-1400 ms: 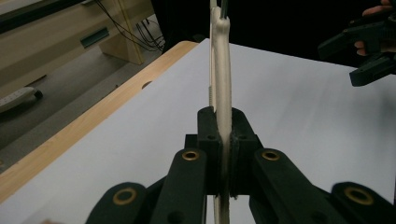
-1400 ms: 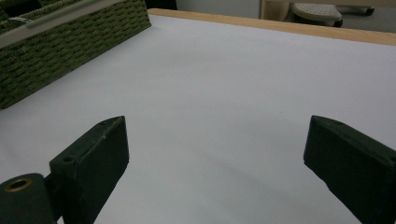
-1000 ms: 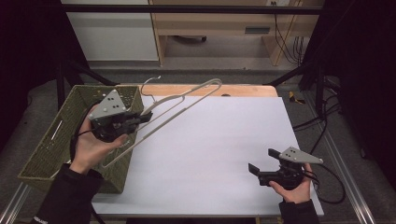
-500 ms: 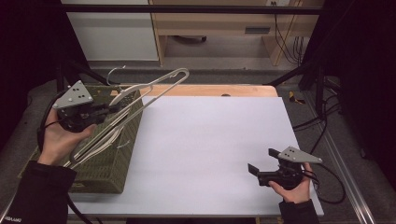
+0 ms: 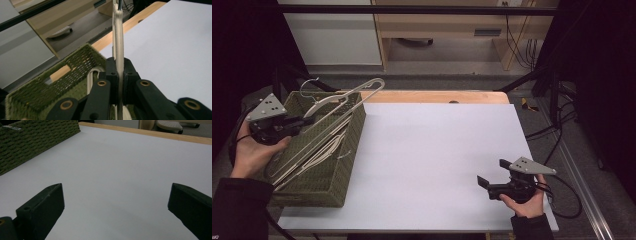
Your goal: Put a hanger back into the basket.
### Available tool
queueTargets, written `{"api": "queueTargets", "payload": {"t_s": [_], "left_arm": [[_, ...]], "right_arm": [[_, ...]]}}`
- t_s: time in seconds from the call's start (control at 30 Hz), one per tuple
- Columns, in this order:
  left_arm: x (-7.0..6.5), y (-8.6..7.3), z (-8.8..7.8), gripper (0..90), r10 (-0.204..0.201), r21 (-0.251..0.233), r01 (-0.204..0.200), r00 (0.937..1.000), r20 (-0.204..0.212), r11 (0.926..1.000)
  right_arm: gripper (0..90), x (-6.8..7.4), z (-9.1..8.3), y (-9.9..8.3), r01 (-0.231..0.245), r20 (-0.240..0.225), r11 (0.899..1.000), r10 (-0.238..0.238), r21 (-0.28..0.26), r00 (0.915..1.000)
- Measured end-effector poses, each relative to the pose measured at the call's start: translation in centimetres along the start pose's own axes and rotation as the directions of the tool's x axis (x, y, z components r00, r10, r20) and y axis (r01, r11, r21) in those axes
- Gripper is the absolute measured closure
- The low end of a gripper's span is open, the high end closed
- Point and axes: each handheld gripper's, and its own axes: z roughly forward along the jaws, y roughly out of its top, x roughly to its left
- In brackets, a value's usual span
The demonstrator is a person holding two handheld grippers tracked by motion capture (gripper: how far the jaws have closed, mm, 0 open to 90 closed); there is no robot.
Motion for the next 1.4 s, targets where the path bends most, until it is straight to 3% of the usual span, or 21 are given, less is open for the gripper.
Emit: {"api": "queueTargets", "payload": {"t_s": [0.23, 0.57, 0.77, 0.93, 0.97, 1.1, 1.3, 1.4], "left_arm": [[1.6, -2.0, -0.8, 85.9, -0.014, -0.002, 0.014, 0.9997, -0.018, 0.9999], [3.0, -4.4, -1.1, 85.9, -0.030, 0.049, 0.034, 0.9974, -0.066, 0.9982], [3.6, -5.6, -0.6, 85.9, -0.017, 0.085, 0.025, 0.9955, -0.093, 0.9961], [3.6, -7.1, 0.3, 85.9, -0.001, 0.136, 0.016, 0.9939, -0.110, 0.9906], [3.4, -7.5, 0.5, 85.9, -0.013, 0.149, 0.030, 0.9935, -0.113, 0.9884], [3.1, -8.8, 1.4, 85.9, -0.022, 0.164, 0.039, 0.9938, -0.109, 0.9857], [2.4, -10.4, 2.8, 85.9, 0.001, 0.204, 0.019, 0.9956, -0.094, 0.9789], [2.0, -11.3, 3.4, 85.4, -0.014, 0.196, 0.033, 0.9954, -0.095, 0.9800]], "right_arm": [[1.2, -0.1, -0.1, 0.0, 0.005, 0.001, 1.000, -0.005, 0.003, 1.0000], [1.3, 0.0, 0.1, 0.0, 0.003, -0.003, 1.000, -0.003, 0.007, 1.0000], [1.5, 0.1, 0.1, 0.0, 0.002, -0.001, 1.000, -0.002, 0.007, 1.0000], [1.5, 0.0, 0.1, -0.1, 0.007, 0.000, 1.000, -0.007, 0.010, 1.0000], [1.6, 0.1, 0.1, -0.1, 0.007, -0.002, 1.000, -0.007, 0.013, 1.0000], [1.7, 0.1, 0.3, -0.1, 0.001, -0.001, 1.000, -0.001, 0.012, 1.0000], [1.8, 0.2, 0.3, -0.1, 0.001, 0.000, 1.000, -0.001, 0.013, 1.0000], [1.8, 0.1, 0.2, -0.1, 0.003, 0.001, 1.000, -0.003, 0.012, 1.0000]]}}
